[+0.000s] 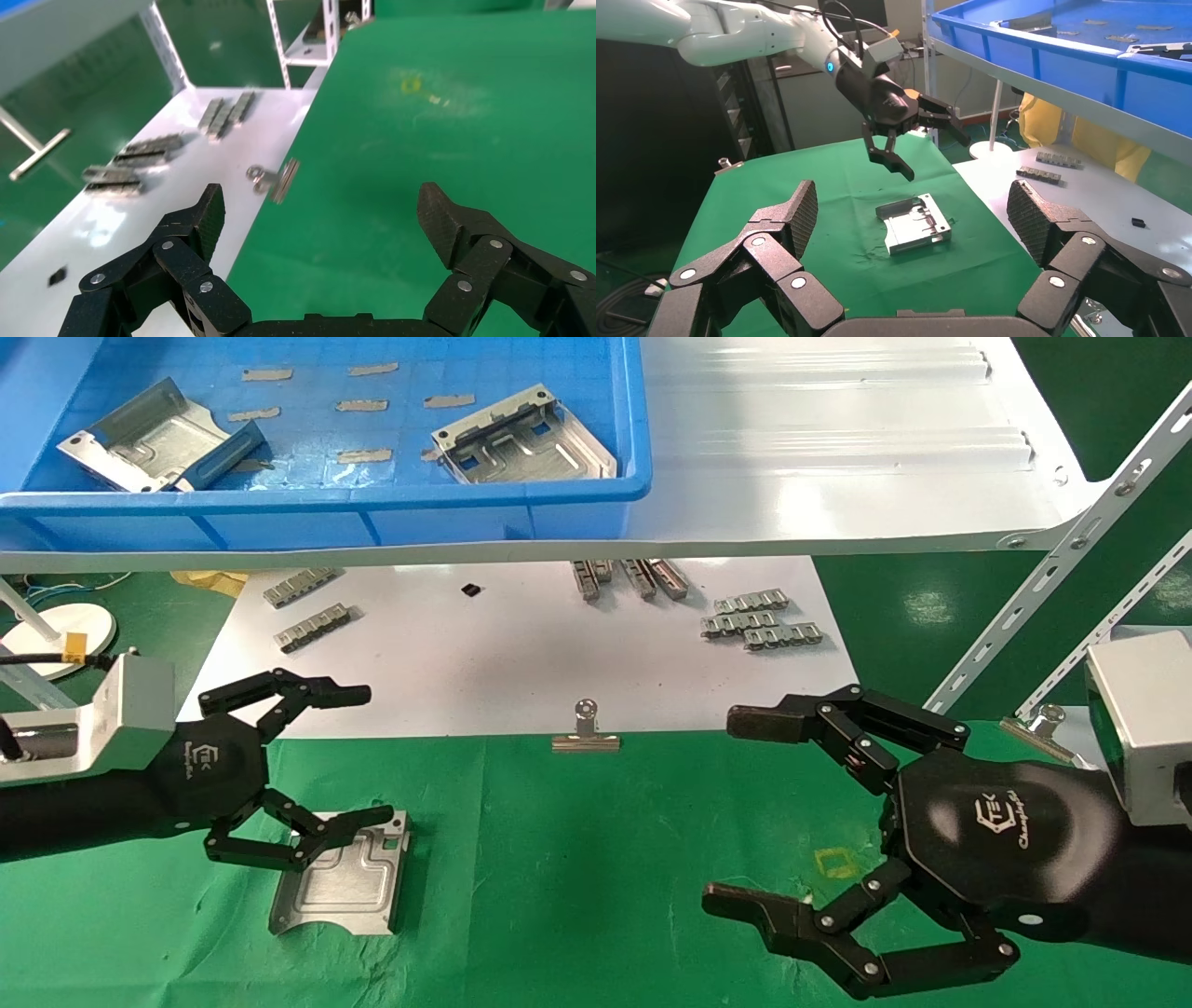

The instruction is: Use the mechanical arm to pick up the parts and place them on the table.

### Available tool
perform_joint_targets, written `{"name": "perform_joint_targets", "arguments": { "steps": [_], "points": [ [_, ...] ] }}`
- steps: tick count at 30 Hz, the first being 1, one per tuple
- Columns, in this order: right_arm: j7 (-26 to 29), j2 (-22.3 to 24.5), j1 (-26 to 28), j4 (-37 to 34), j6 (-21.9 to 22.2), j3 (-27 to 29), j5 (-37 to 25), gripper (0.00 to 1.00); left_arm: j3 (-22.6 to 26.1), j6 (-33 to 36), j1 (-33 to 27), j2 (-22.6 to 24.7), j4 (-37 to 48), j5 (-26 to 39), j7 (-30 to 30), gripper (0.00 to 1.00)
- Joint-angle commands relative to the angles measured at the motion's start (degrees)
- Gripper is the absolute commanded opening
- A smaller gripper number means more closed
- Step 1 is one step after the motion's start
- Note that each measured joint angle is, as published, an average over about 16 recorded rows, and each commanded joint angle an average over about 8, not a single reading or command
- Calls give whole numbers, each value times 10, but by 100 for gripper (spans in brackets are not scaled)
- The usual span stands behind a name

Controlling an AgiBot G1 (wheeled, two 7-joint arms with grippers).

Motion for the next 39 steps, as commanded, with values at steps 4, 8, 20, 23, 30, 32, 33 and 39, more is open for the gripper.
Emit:
{"name": "perform_joint_targets", "arguments": {
  "steps": [4,8,20,23,30,32,33,39],
  "points": [
    [0,0,0,0,0,0,0,100,-24,-5,28,-9,-55,-17,-42,100],
    [0,0,0,0,0,0,0,100,-44,-8,50,-16,-100,-30,-75,100],
    [0,0,0,0,0,0,0,100,-102,-19,116,-37,-232,-70,-175,100],
    [0,0,0,0,0,0,0,100,-116,-22,133,-42,-265,-80,-200,100],
    [0,0,0,0,0,0,0,100,-150,-29,171,-55,-342,-103,-258,100],
    [0,0,0,0,0,0,0,100,-158,-30,180,-57,-360,-108,-271,100],
    [0,0,0,0,0,0,0,100,-162,-31,185,-59,-370,-111,-279,100],
    [0,0,0,0,0,0,0,100,-178,-33,203,-64,-405,-122,-300,100]
  ]
}}
